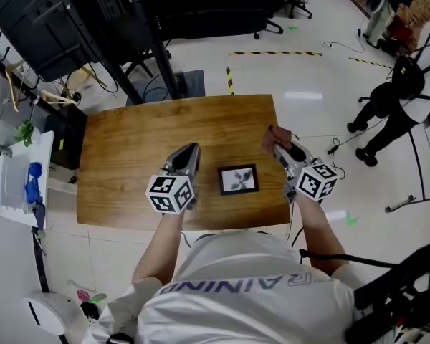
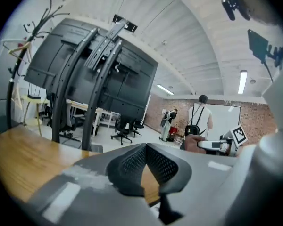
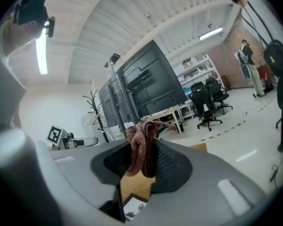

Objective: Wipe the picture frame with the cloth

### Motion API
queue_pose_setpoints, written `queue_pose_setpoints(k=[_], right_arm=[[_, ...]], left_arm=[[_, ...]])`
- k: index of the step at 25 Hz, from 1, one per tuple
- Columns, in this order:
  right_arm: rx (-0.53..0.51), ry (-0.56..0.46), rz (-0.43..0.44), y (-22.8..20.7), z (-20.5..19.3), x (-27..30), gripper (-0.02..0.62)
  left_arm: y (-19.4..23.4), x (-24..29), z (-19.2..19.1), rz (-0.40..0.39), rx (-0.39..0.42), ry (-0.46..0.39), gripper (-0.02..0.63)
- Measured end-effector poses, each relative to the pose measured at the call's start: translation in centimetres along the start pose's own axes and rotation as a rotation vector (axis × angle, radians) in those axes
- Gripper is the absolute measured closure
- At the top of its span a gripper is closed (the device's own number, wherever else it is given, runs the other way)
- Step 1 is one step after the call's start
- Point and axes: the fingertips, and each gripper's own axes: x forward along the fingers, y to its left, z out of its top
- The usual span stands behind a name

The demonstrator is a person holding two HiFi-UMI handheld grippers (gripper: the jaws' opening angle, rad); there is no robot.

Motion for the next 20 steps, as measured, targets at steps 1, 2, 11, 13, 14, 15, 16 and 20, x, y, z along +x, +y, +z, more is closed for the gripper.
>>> queue_pose_setpoints(k=[1,2,11,13,14,15,16,20], right_arm=[[-0.028,-0.016,0.008,0.5,1.0,-0.1,0.48],[-0.05,-0.03,0.016,1.1,2.0,-0.2,0.48],[-0.157,-0.061,0.04,2.7,6.1,-0.8,0.483],[-0.163,-0.06,0.039,2.6,6.3,-1.0,0.485],[-0.165,-0.059,0.039,2.5,6.2,-1.0,0.485],[-0.168,-0.056,0.041,2.4,6.2,-1.0,0.485],[-0.17,-0.051,0.041,2.3,6.1,-1.1,0.485],[-0.174,-0.037,0.033,1.7,6.1,-1.5,0.486]], left_arm=[[-0.2,-0.7,1.3,0.009,0.017,-0.026,0.6],[-0.4,-1.4,2.4,0.017,0.035,-0.048,0.6],[-1.7,-3.0,6.4,0.056,0.115,-0.132,0.6],[-1.9,-2.9,6.6,0.055,0.115,-0.137,0.6],[-2.0,-3.0,6.7,0.056,0.111,-0.141,0.6],[-2.0,-3.0,6.7,0.055,0.106,-0.145,0.6],[-2.1,-2.9,6.6,0.054,0.102,-0.147,0.6],[-2.6,-2.4,6.5,0.047,0.104,-0.14,0.6]])
